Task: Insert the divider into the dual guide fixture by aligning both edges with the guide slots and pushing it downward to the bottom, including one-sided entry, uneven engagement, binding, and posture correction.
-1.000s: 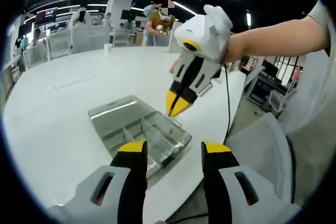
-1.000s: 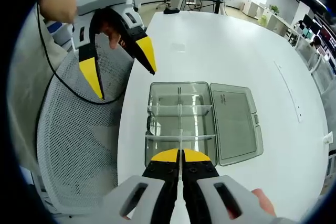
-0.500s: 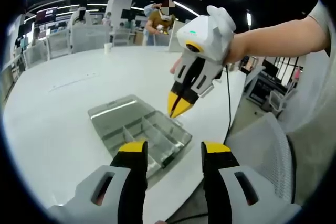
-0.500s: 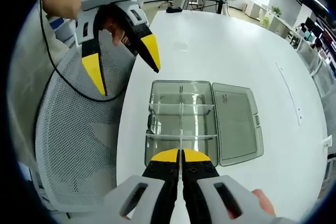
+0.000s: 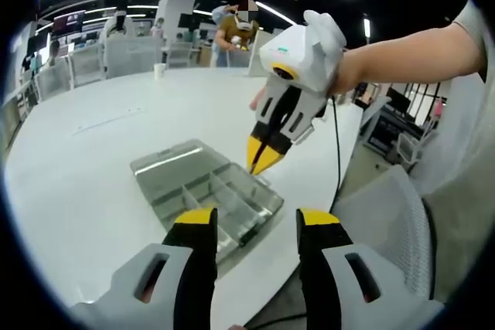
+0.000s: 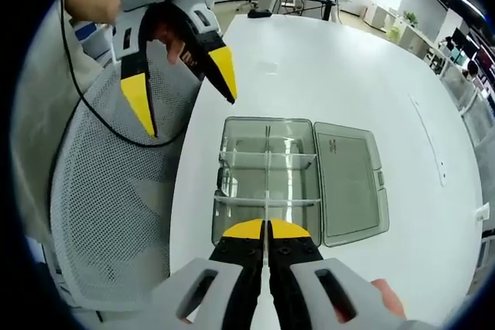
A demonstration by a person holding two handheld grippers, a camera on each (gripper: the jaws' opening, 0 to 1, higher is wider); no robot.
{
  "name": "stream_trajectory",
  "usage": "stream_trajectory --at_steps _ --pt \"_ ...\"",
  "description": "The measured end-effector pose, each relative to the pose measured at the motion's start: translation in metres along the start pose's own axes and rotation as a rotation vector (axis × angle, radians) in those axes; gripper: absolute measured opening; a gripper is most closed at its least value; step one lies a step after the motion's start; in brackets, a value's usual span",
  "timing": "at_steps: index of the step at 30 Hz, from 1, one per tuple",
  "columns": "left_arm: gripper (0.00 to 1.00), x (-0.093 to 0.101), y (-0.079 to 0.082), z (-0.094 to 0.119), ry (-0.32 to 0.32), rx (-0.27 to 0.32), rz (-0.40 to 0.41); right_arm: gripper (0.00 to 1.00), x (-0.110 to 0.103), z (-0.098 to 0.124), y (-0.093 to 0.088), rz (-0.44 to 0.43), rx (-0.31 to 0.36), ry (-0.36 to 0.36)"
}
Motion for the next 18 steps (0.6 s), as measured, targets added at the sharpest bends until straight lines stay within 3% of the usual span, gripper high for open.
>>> stream_trajectory --at_steps 18 --pt "0.39 0.0035 0.0044 0.0031 0.006 -0.003 -0.001 0.00 0.0004 -0.0075 -0.0046 0.005 -0.020 0.017"
Point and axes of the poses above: the point that each gripper's makers call its tool centre point, and the gripper's own axes: z roughly backward along the fingers, x roughly to its right, y roughly out of its top, the point moved 4 cm from there along z, roughly backward along the fingers, and after that the axes turned 11 degrees about -y, right-handed, at the moved point
